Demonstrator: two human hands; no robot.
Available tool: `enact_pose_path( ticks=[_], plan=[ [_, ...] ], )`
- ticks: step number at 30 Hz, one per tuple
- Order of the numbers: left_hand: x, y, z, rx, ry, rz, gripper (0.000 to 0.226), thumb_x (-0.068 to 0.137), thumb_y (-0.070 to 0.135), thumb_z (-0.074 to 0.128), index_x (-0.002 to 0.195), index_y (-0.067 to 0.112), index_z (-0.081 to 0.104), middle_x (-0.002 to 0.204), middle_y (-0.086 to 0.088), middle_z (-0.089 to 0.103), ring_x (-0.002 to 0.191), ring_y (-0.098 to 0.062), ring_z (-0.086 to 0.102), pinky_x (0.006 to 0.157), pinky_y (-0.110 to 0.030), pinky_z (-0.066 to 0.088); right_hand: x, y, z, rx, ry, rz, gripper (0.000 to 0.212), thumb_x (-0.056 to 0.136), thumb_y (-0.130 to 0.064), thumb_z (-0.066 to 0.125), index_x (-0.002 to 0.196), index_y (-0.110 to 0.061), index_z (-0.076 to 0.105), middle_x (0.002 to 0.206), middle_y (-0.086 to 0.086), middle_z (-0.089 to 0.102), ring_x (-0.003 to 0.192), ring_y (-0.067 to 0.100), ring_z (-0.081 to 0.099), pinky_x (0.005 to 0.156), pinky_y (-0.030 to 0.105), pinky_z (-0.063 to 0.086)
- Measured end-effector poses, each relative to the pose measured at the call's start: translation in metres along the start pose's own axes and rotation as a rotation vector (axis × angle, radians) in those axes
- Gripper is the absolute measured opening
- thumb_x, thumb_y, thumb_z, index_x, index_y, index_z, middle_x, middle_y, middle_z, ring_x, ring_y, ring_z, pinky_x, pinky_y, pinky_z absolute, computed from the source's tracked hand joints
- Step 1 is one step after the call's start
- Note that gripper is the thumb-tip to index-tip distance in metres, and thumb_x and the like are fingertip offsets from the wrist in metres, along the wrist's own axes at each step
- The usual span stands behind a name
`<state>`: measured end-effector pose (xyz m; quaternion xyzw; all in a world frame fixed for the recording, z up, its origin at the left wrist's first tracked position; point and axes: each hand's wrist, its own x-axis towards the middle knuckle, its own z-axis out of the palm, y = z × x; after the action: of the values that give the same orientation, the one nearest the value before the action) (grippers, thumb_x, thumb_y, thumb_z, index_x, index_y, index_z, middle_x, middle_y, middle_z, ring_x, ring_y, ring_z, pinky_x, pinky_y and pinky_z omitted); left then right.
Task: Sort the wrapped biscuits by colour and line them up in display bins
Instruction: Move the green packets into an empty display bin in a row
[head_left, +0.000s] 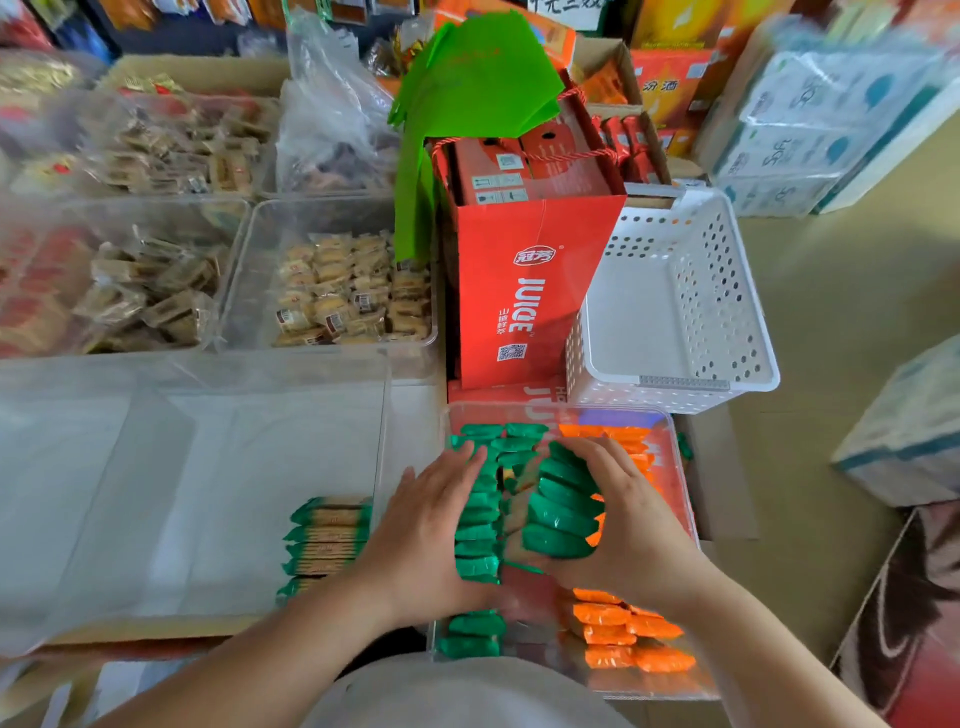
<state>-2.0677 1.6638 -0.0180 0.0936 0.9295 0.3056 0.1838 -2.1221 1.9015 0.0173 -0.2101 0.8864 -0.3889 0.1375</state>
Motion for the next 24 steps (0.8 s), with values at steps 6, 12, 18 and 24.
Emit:
enact_pose_path(
  ticks=[6, 12, 18, 24],
  plan=[
    [-0.004, 0.015, -0.05, -0.42, 0.019, 0.256, 0.104, 0.058, 0.048, 0.097, 0.144, 0.032, 0.041, 0.138, 0.02, 0.053, 0.128, -0.004, 0.053, 0.106, -0.03, 0.045, -0.006, -0.061, 0.012, 0.187, -0.024, -0.081, 0.114, 0.05, -0.031, 0.101, 0.144, -0.029, 0.037, 0.14, -0.009, 0.045, 0.131, 0.002, 0.046, 0.102, 0.01, 0.038],
    [-0.033, -0.038, -0.076, -0.264, 0.083, 0.266, 0.085, 0.053, 0.049, 0.093, 0.12, 0.04, 0.042, 0.115, 0.022, 0.048, 0.105, -0.002, 0.054, 0.086, -0.023, 0.048, 0.016, -0.101, 0.045, 0.138, -0.144, -0.043, 0.115, 0.053, -0.034, 0.098, 0.149, -0.028, 0.034, 0.145, -0.013, 0.039, 0.139, 0.014, 0.041, 0.107, 0.025, 0.041],
    [-0.052, -0.089, -0.098, -0.169, 0.089, 0.225, 0.085, 0.049, 0.055, 0.084, 0.121, 0.041, 0.041, 0.111, 0.025, 0.048, 0.1, 0.0, 0.051, 0.084, -0.02, 0.046, 0.048, -0.133, 0.087, 0.099, -0.219, -0.041, 0.113, 0.054, -0.029, 0.096, 0.149, -0.035, 0.035, 0.137, -0.017, 0.046, 0.131, 0.006, 0.046, 0.106, 0.014, 0.035],
    [-0.049, -0.149, -0.11, -0.116, 0.071, 0.057, 0.091, 0.051, 0.057, 0.083, 0.126, 0.041, 0.035, 0.114, 0.023, 0.043, 0.106, 0.0, 0.042, 0.089, -0.016, 0.04, 0.079, -0.132, 0.12, 0.058, -0.193, 0.163, 0.114, 0.058, -0.07, 0.084, 0.153, -0.044, 0.028, 0.145, -0.02, 0.04, 0.133, -0.003, 0.04, 0.112, 0.025, 0.038]
  ],
)
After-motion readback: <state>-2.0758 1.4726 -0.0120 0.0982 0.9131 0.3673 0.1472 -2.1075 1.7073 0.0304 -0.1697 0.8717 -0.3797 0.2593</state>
